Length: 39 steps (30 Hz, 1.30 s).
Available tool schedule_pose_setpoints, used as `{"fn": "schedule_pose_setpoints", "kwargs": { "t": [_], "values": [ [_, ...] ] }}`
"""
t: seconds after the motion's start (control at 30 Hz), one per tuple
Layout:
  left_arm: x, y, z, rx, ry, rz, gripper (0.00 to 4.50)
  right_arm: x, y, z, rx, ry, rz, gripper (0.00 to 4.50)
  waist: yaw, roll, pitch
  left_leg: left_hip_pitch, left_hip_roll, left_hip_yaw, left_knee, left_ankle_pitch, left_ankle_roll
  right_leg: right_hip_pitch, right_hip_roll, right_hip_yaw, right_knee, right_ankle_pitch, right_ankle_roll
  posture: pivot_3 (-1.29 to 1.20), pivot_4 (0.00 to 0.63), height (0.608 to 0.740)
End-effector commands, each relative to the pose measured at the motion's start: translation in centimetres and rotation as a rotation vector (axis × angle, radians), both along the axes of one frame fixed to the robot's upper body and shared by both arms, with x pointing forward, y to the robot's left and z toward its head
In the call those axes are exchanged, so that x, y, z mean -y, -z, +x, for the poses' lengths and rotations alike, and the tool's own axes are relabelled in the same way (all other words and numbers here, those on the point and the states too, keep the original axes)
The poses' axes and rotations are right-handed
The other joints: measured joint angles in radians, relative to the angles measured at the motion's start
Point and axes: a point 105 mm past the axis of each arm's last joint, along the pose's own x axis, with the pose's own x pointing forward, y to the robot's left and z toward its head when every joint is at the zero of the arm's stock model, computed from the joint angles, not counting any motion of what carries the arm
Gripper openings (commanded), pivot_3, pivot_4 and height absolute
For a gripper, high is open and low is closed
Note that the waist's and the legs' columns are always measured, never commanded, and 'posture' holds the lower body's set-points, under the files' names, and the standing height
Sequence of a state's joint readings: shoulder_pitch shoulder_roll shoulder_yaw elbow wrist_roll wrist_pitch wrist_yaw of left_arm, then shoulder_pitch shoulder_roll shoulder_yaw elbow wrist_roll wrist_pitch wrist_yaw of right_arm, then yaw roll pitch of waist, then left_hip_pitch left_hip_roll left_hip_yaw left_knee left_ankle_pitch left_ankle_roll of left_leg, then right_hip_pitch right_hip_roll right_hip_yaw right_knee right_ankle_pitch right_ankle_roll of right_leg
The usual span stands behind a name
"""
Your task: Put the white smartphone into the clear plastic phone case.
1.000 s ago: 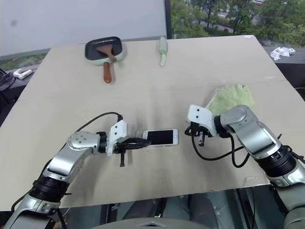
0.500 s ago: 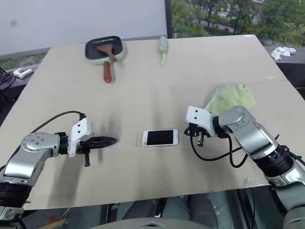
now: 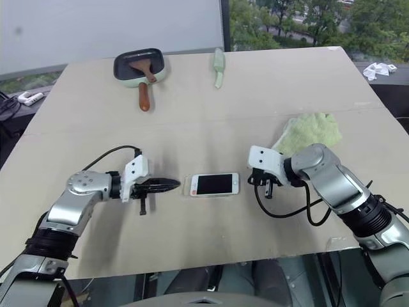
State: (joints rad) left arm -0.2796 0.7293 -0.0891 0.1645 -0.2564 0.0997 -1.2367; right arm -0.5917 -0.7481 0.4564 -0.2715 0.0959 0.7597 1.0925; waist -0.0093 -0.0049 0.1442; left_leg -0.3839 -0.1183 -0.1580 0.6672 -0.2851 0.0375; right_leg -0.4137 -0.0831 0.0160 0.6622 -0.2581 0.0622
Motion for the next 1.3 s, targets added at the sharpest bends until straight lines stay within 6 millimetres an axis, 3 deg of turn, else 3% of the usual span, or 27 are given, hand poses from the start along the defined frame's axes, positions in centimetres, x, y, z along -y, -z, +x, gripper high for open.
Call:
{"fn": "schedule_pose_setpoints", "kwargs": {
  "t": [0.03, 1.0, 1.13, 1.3],
  "values": [
    [0.9, 0.1, -0.1, 0.002, 0.04, 0.003, 0.0, -0.9, -1.1, -0.1, 0.038, -0.036, 0.015, 0.03, 0.0, 0.0, 0.0, 0.0, 0.0, 0.0, 0.0, 0.0, 0.0, 0.0, 0.0, 0.0, 0.0, 0.0, 0.0, 0.0, 0.15, 0.74],
    [5.2, 0.2, -0.2, -0.01, 0.088, -0.09, 0.0, -6.3, -0.9, -0.7, 0.036, -0.153, 0.02, 0.03, 0.016, 0.0, -0.001, 0.002, 0.0, -0.001, 0.001, 0.0, 0.0, 0.001, 0.0, 0.0, 0.002, 0.0, 0.0, 0.0, 0.15, 0.74],
    [5.2, 0.2, -0.2, -0.01, 0.086, -0.09, 0.0, -6.0, -0.8, -0.7, 0.029, -0.139, 0.017, 0.03, 0.014, -0.001, -0.002, 0.003, 0.0, -0.001, 0.001, 0.0, -0.001, 0.001, 0.0, 0.0, 0.003, 0.0, 0.0, 0.0, 0.15, 0.74],
    [3.7, 0.0, 0.3, 0.002, 0.053, -0.069, 0.0, -3.8, -1.5, 0.2, 0.051, -0.064, 0.009, 0.03, 0.017, -0.001, -0.002, 0.003, 0.0, -0.001, 0.001, 0.001, -0.001, 0.001, 0.0, 0.0, 0.003, 0.001, 0.0, 0.0, 0.15, 0.74]
  ]
}}
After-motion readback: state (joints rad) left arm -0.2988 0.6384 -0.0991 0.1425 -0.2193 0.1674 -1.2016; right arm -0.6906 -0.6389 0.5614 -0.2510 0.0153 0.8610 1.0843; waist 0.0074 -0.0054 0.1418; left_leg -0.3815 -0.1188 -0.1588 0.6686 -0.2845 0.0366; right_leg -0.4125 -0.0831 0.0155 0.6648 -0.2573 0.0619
